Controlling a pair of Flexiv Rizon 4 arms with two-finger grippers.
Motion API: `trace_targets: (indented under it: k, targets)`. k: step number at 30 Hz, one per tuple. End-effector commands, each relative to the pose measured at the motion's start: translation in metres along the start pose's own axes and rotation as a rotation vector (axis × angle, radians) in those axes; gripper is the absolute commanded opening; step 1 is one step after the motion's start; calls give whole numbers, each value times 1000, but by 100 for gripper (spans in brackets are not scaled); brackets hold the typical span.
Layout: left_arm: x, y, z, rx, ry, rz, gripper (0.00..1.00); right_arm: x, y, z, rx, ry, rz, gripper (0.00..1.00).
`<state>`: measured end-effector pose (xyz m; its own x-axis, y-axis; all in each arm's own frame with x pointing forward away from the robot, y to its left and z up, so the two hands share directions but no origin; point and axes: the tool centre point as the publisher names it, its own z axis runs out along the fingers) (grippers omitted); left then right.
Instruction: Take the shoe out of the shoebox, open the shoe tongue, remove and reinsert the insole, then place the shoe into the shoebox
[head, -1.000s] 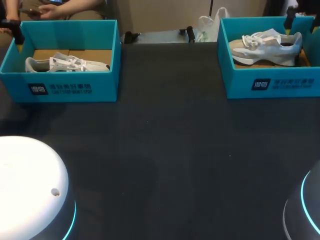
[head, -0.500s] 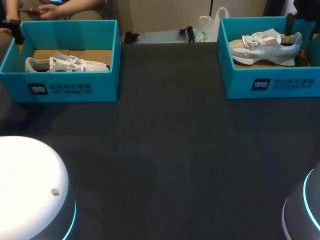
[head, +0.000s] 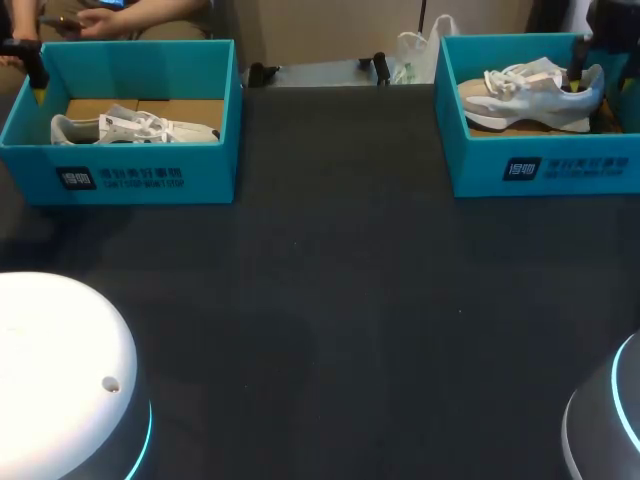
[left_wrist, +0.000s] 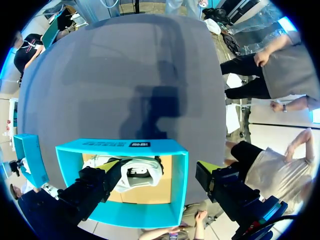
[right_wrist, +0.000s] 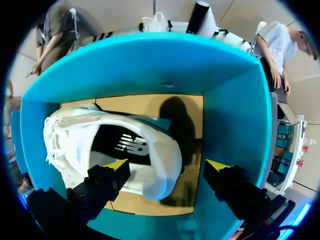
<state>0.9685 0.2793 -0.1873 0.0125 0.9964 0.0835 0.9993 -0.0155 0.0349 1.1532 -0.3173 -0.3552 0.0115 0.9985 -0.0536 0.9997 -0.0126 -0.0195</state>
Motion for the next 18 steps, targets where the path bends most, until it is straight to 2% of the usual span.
trace_targets:
  k: [1, 6, 18]
  targets:
    - [0, -1, 0, -2, 2, 0, 100, -2, 10, 7, 24, 3, 1, 98]
    - [0, -1, 0, -2, 2, 0, 100, -3, 12, 12, 31, 3, 5, 98]
    - [0, -1, 0, -2, 2, 0, 100, -4, 12, 28, 59, 15, 14, 87]
